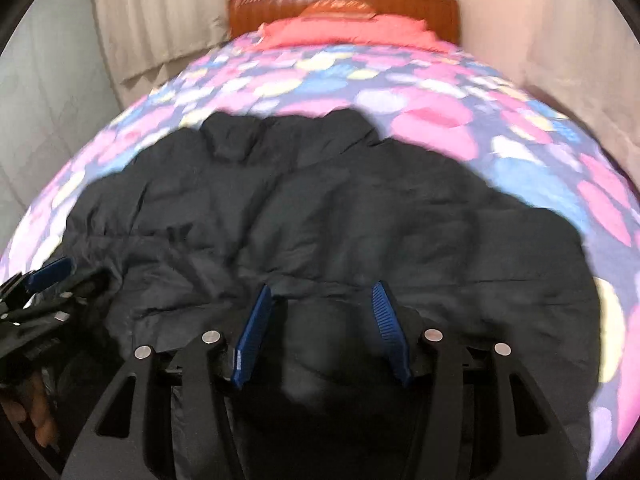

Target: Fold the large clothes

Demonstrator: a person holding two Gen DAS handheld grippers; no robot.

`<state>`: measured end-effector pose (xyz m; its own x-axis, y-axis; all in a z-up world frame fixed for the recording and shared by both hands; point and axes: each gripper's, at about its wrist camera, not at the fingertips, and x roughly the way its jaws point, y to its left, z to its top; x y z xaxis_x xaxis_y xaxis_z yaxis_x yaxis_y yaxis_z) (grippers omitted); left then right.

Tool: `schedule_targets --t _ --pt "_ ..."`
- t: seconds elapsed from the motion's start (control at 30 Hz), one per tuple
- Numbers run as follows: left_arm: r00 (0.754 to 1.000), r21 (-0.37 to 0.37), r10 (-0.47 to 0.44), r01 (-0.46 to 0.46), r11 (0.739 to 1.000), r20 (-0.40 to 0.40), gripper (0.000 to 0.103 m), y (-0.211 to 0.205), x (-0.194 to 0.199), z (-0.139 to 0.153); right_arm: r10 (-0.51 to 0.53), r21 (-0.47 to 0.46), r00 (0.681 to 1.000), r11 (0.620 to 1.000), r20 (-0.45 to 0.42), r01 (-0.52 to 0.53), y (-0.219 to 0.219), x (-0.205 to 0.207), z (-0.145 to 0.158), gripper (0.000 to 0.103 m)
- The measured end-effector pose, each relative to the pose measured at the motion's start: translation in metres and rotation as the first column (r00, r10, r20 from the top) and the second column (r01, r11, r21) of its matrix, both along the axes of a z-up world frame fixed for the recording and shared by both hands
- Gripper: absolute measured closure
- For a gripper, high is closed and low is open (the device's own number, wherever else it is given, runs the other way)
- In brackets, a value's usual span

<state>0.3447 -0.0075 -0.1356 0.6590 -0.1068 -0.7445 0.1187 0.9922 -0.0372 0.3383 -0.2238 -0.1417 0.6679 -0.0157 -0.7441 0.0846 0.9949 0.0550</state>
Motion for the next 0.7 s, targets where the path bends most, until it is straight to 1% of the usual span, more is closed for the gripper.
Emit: schedule_targets --t 0.03,0.07,0.1,0.13,0.17,0.2,0.27,0.33,0.4,0.43,0.47,0.5,0.57,0.6,0.7 --pt "0.999 0.006 0.027 -0.027 1.0 0.031 0.022 0.008 -0.002 0.005 -0.034 -0.01 0.999 0.999 0.011 0.034 -0.011 -0.006 0.002 0.05" --pt "0.998 0.014 0.05 -0.051 0.999 0.042 0.022 0.013 -0.002 0.006 -0.074 -0.032 0.997 0.997 0.006 0.075 -0.021 -0.01 -0.001 0.05" --pt "0.997 0.021 0.075 -0.076 0.997 0.037 0.022 0.019 0.001 0.003 -0.101 -0.045 0.995 0.994 -0.009 0.1 -0.027 -0.011 -0.006 0.05" --pt "0.995 0.045 0.098 -0.097 0.994 -0.019 0.022 0.024 0.012 -0.01 -0.102 -0.022 0.994 0.995 -0.038 0.101 -0.037 -0.009 -0.019 0.049" --pt "0.994 0.055 0.078 -0.074 0.996 -0.08 0.022 0.022 0.02 -0.023 -0.088 0.002 0.995 0.996 -0.04 0.088 -0.041 -0.008 -0.027 0.049" --pt "0.995 0.077 0.057 -0.051 0.996 -0.076 0.022 0.02 0.022 -0.029 -0.083 0.004 0.996 0.997 -0.039 0.083 -0.041 -0.007 -0.029 0.049" --pt "0.997 0.091 0.051 -0.046 0.995 -0.05 0.022 0.018 0.016 -0.023 -0.079 0.02 0.996 0.997 -0.041 0.08 -0.041 -0.012 -0.019 0.049" --pt "0.999 0.051 0.023 -0.021 0.998 -0.045 0.022 0.021 0.003 -0.013 -0.068 0.075 0.998 0.995 -0.015 0.069 -0.045 -0.029 -0.004 0.049" --pt "0.999 0.029 0.014 -0.013 0.999 -0.032 0.022 0.029 -0.015 -0.004 -0.073 0.07 0.997 0.995 0.009 0.072 -0.05 -0.051 0.008 0.042" --pt "1.0 0.02 0.009 -0.009 1.0 -0.02 0.022 0.036 -0.029 0.002 -0.074 0.059 0.997 0.996 0.015 0.073 -0.055 -0.065 0.014 0.036" --pt "1.0 0.012 0.008 -0.008 1.0 -0.018 0.022 0.043 -0.039 0.005 -0.074 0.054 0.997 0.996 0.018 0.073 -0.06 -0.078 0.017 0.035" --pt "1.0 -0.006 0.014 -0.014 1.0 -0.017 0.021 0.054 -0.055 0.009 -0.087 0.046 0.996 0.995 0.016 0.086 -0.069 -0.099 0.021 0.035" --pt "0.999 -0.038 0.026 -0.027 0.999 -0.025 0.016 0.071 -0.081 0.012 -0.115 0.039 0.993 0.993 -0.002 0.115 -0.085 -0.125 0.022 0.034" --pt "0.999 -0.047 0.032 -0.033 0.998 -0.03 0.015 0.078 -0.093 0.013 -0.14 0.036 0.99 0.989 -0.017 0.141 -0.097 -0.147 0.021 0.034" --pt "0.996 -0.071 0.069 -0.073 0.995 -0.062 0.015 0.107 -0.138 0.012 -0.215 0.013 0.975 0.976 -0.054 0.216 -0.124 -0.195 0.015 0.033"
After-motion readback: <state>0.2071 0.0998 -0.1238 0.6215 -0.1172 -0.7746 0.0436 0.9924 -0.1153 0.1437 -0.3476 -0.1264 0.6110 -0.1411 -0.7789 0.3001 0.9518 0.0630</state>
